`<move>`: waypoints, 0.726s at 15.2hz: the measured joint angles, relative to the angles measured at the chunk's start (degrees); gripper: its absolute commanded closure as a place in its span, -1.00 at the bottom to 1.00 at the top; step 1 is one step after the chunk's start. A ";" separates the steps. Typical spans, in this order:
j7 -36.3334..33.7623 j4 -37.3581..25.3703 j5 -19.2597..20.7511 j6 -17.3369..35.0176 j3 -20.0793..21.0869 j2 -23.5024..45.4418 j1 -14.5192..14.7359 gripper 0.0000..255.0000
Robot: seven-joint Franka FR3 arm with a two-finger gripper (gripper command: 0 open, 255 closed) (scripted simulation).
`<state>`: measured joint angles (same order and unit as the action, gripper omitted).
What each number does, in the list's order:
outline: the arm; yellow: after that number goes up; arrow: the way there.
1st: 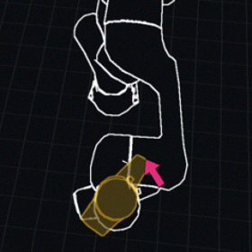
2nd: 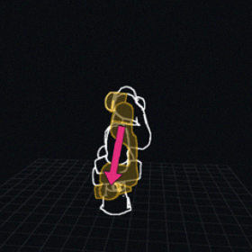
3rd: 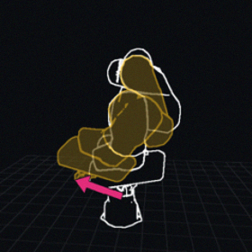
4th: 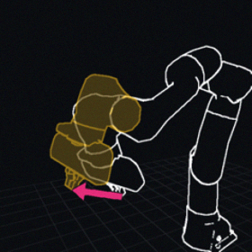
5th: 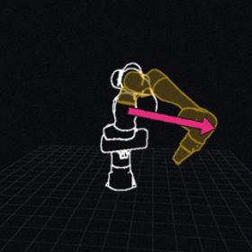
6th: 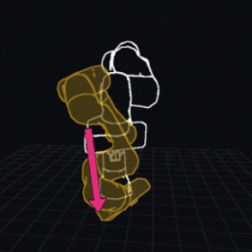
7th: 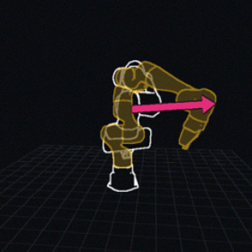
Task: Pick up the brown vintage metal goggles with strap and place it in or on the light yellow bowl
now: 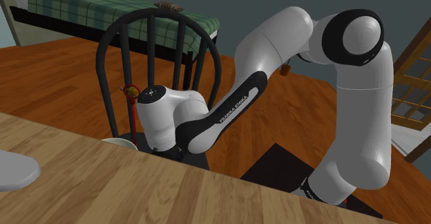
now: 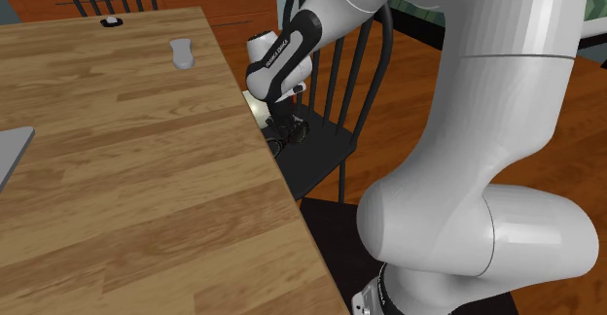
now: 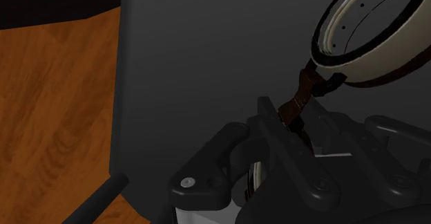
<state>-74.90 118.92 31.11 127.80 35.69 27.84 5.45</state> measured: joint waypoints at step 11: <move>2.27 0.05 -3.19 -2.80 2.05 -3.76 -1.49 1.00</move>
<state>-72.64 118.97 27.92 125.00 37.73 24.09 3.96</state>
